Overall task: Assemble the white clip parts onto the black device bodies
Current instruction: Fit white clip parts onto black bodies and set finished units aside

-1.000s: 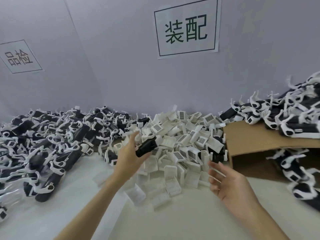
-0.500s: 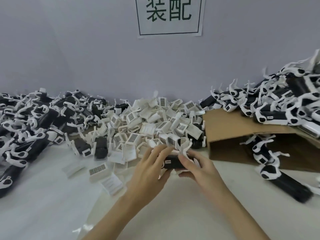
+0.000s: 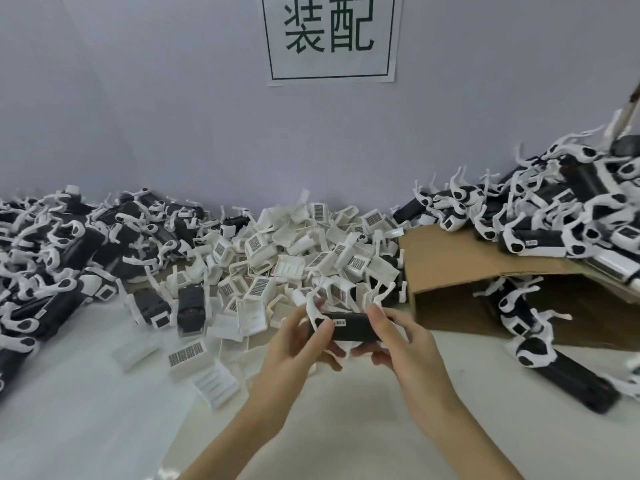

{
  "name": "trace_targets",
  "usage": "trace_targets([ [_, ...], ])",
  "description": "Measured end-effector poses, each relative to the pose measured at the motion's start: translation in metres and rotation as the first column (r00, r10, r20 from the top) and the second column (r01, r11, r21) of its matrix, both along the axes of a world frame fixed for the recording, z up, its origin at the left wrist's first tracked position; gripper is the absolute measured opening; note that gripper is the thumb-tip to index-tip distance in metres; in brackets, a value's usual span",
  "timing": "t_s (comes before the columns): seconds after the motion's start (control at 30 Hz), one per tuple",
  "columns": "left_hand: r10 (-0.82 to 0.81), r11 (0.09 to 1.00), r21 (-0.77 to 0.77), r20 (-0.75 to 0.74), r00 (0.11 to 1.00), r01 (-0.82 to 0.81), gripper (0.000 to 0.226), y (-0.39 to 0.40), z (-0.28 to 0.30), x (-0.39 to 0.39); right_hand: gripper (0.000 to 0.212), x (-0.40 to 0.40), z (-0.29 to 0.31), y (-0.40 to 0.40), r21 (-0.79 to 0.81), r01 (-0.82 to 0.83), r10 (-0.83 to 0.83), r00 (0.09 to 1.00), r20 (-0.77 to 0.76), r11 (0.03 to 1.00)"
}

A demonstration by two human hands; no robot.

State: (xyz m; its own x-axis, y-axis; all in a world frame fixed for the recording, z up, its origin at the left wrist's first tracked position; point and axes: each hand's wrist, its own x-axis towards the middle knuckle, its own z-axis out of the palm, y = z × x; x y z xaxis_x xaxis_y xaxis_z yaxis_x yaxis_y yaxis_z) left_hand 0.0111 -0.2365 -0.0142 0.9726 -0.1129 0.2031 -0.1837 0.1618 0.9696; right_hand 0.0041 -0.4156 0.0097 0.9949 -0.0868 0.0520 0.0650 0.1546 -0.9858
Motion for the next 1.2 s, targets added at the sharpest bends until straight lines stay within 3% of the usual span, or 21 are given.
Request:
trace_targets([
  [0.1,-0.013,0.998,-0.057,0.011,1.0,0.014,0.059,0.001,0.001,0.001,0.06,-0.001,0.002,-0.002,-0.037,-0.003,0.004,1.0,0.019,0.999],
  [0.27,-0.094,0.992,-0.085,-0.016,0.995,0.093,0.059,0.01,0.005,0.004,0.067,0.0,0.003,-0.004,-0.034,-0.133,0.133,0.991,0.014,0.991],
  [0.37,-0.142,0.986,-0.091,-0.028,0.989,0.139,0.058,0.01,0.006,0.004,0.066,0.0,0.005,-0.006,-0.041,-0.104,0.106,0.994,0.041,0.994],
  [0.47,-0.079,0.994,-0.081,-0.019,0.997,0.078,0.069,0.013,0.006,0.005,0.065,0.0,0.005,-0.007,-0.033,-0.087,0.089,0.993,0.072,0.996],
  [0.57,-0.031,0.999,0.016,-0.008,0.999,0.031,0.077,0.019,0.006,0.011,0.067,0.003,0.003,-0.009,0.101,-0.158,0.152,0.986,0.063,0.982],
  [0.7,-0.107,0.994,0.006,0.022,0.994,0.107,0.07,0.021,0.005,0.013,0.056,0.009,-0.006,-0.006,0.368,-0.222,0.218,0.974,0.053,0.903],
  [0.8,-0.011,0.964,0.265,0.155,0.988,-0.031,0.083,0.014,0.004,0.009,0.052,0.012,-0.01,-0.004,0.391,-0.154,0.131,0.988,0.083,0.908],
  [0.9,0.113,0.885,0.365,0.432,0.894,-0.289,0.081,0.01,0.006,0.003,0.07,0.009,-0.01,-0.008,0.129,-0.017,-0.014,0.972,0.235,0.991],
  [0.97,0.092,0.887,0.347,0.512,0.854,-0.304,0.064,0.008,0.01,-0.004,0.07,0.006,-0.01,-0.008,-0.143,0.096,-0.029,0.912,0.408,0.985],
  [1.07,0.045,0.931,0.32,0.376,0.925,-0.176,0.054,-0.001,0.014,-0.013,0.067,0.001,-0.016,-0.002,-0.417,0.22,0.055,0.83,0.555,0.882],
  [1.2,0.124,0.947,0.254,0.276,0.953,-0.197,0.043,-0.015,0.013,-0.02,0.072,-0.005,-0.026,0.012,-0.549,0.24,0.168,0.789,0.59,0.801],
])
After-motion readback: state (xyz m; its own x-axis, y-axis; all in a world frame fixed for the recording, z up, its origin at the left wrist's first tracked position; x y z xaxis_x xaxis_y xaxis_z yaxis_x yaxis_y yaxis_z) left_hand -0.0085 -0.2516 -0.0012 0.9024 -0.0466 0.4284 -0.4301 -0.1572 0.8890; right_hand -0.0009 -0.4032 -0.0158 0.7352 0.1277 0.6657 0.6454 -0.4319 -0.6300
